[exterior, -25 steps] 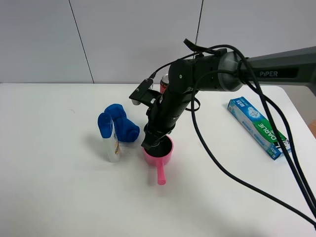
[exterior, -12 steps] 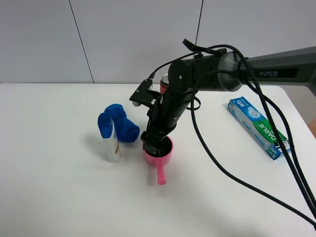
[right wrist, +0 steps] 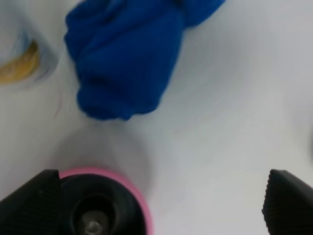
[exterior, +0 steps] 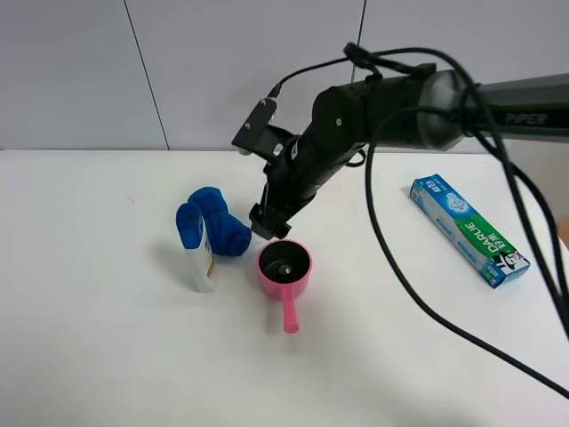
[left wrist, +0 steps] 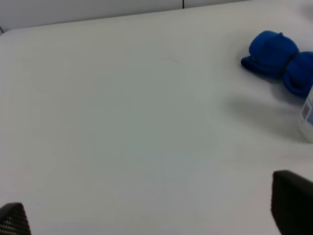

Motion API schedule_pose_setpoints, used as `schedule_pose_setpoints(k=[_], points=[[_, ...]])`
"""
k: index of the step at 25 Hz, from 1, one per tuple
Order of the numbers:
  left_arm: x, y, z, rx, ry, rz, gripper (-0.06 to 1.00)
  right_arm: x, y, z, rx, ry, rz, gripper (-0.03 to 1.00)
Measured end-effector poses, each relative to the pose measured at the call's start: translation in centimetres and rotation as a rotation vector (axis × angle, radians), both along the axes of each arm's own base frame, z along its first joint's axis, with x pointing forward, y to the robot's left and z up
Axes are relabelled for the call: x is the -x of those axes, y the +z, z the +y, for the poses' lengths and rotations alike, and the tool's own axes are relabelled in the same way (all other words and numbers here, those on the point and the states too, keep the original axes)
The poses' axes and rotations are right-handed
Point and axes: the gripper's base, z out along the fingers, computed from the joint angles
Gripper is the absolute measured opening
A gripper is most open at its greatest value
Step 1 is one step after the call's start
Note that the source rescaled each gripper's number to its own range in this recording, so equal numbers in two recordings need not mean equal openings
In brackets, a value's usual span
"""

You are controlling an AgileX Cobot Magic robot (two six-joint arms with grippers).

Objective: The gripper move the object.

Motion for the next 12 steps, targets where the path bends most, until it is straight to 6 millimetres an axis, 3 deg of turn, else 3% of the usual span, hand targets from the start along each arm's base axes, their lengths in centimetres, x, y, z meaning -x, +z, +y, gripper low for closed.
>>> schedule_pose_setpoints(k=[8,12], points=[[0.0,0.0,0.0,0.0,0.0,0.0,1.0,3.8,11.4,-3.8,-0.134,-0.014,-0.184,0.74],[0.0,0.0,0.0,0.0,0.0,0.0,1.0,5.0,14.2,-7.8,-0.17,-0.125,-0.239,0.74]])
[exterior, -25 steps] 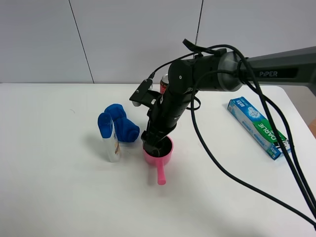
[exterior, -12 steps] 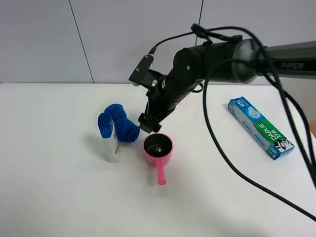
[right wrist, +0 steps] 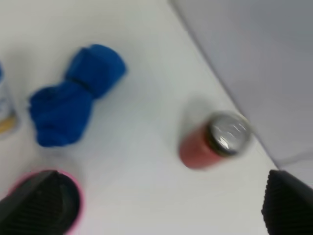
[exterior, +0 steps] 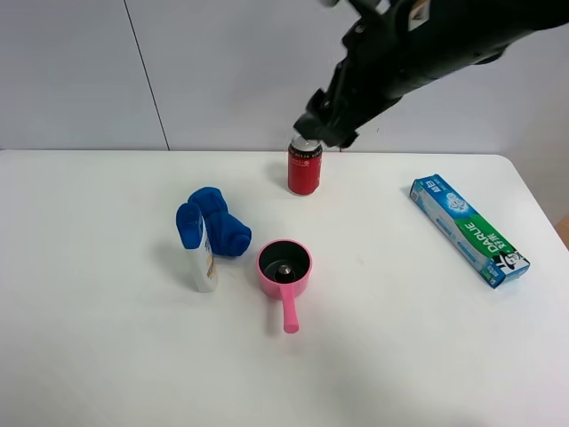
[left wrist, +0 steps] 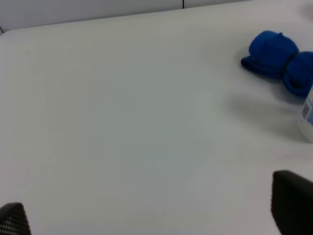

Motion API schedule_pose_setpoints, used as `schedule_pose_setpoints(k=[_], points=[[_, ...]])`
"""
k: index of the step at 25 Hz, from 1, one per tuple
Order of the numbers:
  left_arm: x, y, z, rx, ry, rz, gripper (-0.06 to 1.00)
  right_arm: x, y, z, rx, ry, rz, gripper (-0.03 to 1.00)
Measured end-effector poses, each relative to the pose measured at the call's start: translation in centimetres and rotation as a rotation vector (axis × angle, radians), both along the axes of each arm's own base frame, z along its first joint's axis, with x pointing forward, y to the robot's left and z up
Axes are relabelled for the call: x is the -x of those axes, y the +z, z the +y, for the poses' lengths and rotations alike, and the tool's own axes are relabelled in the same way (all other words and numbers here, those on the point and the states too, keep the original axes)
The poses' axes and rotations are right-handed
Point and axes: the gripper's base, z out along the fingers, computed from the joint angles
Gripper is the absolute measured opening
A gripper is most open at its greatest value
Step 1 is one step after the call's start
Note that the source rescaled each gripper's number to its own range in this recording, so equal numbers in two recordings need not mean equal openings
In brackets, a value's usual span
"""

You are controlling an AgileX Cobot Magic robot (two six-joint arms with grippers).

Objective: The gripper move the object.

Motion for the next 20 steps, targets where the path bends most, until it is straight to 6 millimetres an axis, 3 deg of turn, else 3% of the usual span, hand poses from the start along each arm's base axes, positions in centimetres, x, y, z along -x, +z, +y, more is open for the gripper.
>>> schedule_pose_setpoints(k=[3,7,14,17,20], points=[[0.0,0.0,0.0,0.0,0.0,0.0,1.0,0.6,-0.1,-3.7,-0.012,-0.131,-0.001,0.74],[0.0,0.0,0.0,0.0,0.0,0.0,1.0,2.0,-2.2,-8.9,-0.035,-0.316,0.014,0.74],[0.0,0.0,0.0,0.0,0.0,0.0,1.0,8.4,-5.4,-17.5,-0.151,-0.704,-0.022,0.74],[0.0,0.0,0.0,0.0,0.0,0.0,1.0,11.7,-6.4,-19.6,-0.206,-0.86,-0.063,0.74],[0.0,0.0,0.0,0.0,0.0,0.0,1.0,14.8,-7.3,-20.0,-0.243,-0.914,-0.12,0.74]])
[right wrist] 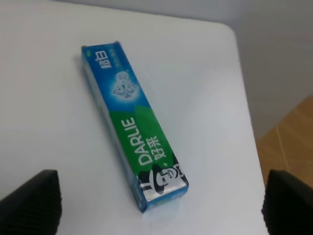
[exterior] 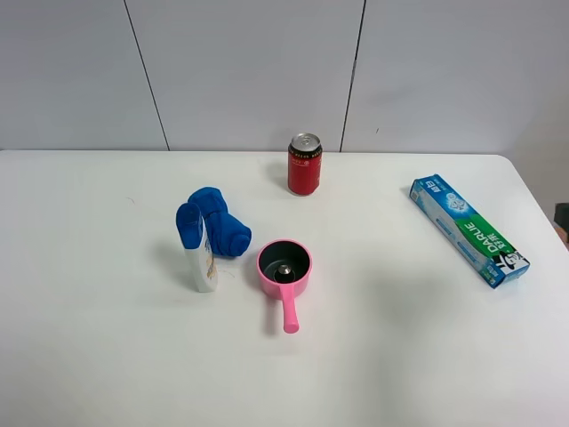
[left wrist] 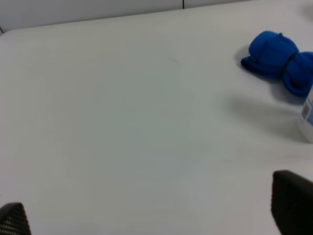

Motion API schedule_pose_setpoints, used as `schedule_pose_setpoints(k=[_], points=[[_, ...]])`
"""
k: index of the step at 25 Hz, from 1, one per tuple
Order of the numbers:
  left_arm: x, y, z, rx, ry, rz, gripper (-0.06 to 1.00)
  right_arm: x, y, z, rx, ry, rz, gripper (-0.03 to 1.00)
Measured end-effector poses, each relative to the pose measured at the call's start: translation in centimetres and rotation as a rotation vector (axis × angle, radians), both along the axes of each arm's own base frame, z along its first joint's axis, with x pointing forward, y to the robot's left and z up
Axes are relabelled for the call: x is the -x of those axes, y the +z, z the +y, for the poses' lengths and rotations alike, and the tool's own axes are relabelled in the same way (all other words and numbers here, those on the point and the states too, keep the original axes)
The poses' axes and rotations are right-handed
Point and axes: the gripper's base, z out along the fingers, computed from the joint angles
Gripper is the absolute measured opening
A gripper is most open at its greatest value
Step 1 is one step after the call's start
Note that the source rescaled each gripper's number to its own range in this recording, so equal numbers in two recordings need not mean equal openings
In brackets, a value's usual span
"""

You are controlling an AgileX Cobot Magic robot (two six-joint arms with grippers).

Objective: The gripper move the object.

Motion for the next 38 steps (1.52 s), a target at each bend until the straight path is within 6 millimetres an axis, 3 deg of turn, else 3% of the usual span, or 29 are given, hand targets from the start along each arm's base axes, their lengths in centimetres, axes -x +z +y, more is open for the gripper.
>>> schedule_pose_setpoints(k=[10,14,18,24,38], points=[[0.0,0.0,0.0,0.0,0.0,0.0,1.0,7.7,-0.5,1.5,-0.075,0.021,-0.171,0.74],[0.0,0.0,0.0,0.0,0.0,0.0,1.0,10.2,-0.1,1.9,-0.034,0.04,-0.259,0.74],[0.0,0.0,0.0,0.0,0.0,0.0,1.0,11.9,0.5,2.4,-0.052,0.069,-0.213,0.74],[0.0,0.0,0.0,0.0,0.0,0.0,1.0,12.3,-1.0,2.7,-0.1,0.123,-0.067,0.74],[0.0,0.0,0.0,0.0,0.0,0.0,1.0,12.2,-1.3,1.5,-0.142,-0.051,-0.065,0.71]])
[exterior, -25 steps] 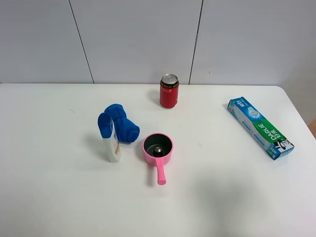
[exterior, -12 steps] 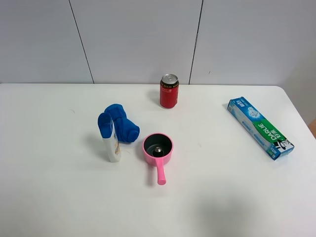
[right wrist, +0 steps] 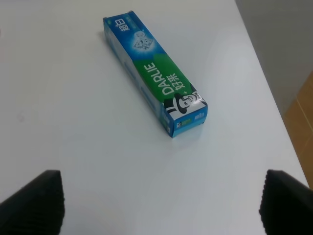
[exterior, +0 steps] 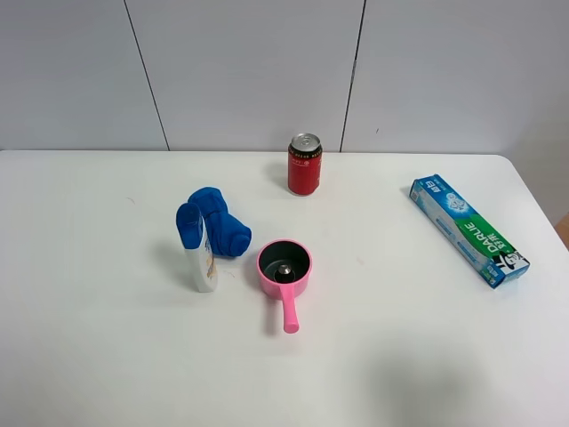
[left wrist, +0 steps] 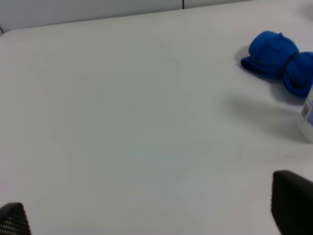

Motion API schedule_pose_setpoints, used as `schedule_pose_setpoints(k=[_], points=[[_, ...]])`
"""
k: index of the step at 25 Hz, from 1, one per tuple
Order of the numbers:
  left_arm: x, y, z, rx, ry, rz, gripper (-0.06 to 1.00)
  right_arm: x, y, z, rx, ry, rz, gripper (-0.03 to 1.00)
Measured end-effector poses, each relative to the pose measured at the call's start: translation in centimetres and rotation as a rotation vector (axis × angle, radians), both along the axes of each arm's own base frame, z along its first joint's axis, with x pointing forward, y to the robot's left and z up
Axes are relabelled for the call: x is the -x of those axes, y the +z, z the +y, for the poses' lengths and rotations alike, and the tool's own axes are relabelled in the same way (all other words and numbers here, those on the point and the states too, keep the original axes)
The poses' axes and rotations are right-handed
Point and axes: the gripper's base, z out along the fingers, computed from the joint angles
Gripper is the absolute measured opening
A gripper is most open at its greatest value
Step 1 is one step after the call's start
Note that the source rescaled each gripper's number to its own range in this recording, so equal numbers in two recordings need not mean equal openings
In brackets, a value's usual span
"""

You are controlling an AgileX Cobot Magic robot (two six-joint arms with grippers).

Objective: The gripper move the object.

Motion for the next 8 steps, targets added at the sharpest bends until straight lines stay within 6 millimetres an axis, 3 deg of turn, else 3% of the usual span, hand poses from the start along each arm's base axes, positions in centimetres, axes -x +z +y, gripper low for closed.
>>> schedule_pose_setpoints(k=[8], points=[[0.0,0.0,0.0,0.0,0.0,0.0,1.0,0.0,0.0,0.0,0.0,0.0,0.0,0.69]])
